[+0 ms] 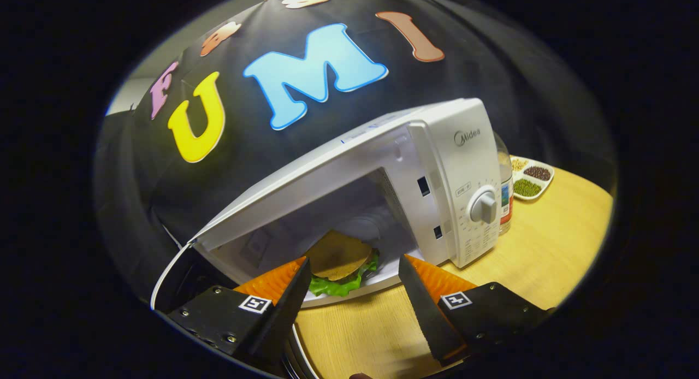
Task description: Open the microwave, put the food inside, and close the microwave door.
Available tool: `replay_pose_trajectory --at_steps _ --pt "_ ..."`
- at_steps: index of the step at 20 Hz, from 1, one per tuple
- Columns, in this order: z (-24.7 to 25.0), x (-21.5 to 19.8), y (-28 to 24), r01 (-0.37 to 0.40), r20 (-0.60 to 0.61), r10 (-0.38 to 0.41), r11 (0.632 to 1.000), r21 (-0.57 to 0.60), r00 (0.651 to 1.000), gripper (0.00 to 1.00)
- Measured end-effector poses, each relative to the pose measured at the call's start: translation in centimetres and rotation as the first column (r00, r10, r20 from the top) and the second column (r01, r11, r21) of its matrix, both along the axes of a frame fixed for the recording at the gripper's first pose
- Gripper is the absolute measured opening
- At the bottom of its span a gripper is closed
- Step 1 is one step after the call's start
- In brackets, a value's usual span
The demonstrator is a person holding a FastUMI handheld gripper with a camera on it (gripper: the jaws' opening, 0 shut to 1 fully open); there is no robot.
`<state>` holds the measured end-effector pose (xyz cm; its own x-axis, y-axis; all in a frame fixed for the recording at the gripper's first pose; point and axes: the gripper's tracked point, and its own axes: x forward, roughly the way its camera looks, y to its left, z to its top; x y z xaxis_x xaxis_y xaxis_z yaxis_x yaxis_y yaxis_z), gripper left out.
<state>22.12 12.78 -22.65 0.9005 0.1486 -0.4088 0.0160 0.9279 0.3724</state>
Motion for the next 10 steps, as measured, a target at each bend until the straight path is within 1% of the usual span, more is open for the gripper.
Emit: replay_pose_trajectory --at_steps 2,4,6,8,10 --pt "2.3 -2.6 0.4 -0.049 0.041 0.051 0.998 -0.048 0.998 0.97" --pt "4.6 -5.2 1.4 -0.097 0.078 0.102 0.993 -0.072 0.992 0.97" --pt "7.2 -7.4 1.9 -0.126 0.115 0.136 0.988 -0.091 0.984 0.97" --pt "9.4 -9.6 3.0 -0.155 0.147 0.169 0.983 -0.102 0.974 0.97" --pt "11.3 -11.9 4.7 -0.200 0.174 0.219 0.972 -0.122 0.960 0.97"
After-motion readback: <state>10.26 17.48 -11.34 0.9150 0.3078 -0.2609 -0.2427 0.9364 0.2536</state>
